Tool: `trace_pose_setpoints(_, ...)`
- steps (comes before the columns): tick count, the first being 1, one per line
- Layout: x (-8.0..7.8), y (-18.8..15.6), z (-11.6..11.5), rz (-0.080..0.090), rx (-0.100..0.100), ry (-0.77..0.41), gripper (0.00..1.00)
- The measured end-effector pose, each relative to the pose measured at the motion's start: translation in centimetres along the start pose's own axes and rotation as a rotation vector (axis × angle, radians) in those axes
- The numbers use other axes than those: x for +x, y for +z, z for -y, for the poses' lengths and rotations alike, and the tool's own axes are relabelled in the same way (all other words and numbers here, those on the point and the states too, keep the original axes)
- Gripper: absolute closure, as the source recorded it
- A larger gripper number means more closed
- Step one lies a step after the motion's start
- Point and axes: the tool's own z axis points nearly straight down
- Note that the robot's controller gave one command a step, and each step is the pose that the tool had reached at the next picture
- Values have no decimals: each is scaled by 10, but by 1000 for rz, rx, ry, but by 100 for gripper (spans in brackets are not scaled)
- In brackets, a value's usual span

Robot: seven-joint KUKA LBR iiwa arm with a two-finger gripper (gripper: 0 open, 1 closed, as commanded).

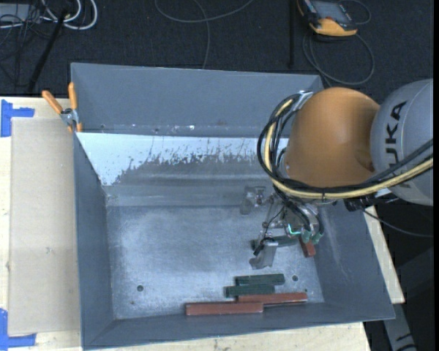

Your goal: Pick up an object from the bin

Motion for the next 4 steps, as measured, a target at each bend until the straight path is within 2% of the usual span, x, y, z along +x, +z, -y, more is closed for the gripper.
trace_pose_setpoints(1,37,78,43,-2,0,-110,0)
trace_pose_setpoints(2,39,144,39,20,2,-210,0)
trace_pose_setpoints(3,31,148,11,7,1,-209,0)
trace_pose_setpoints(4,-2,148,39,8,2,-299,0)
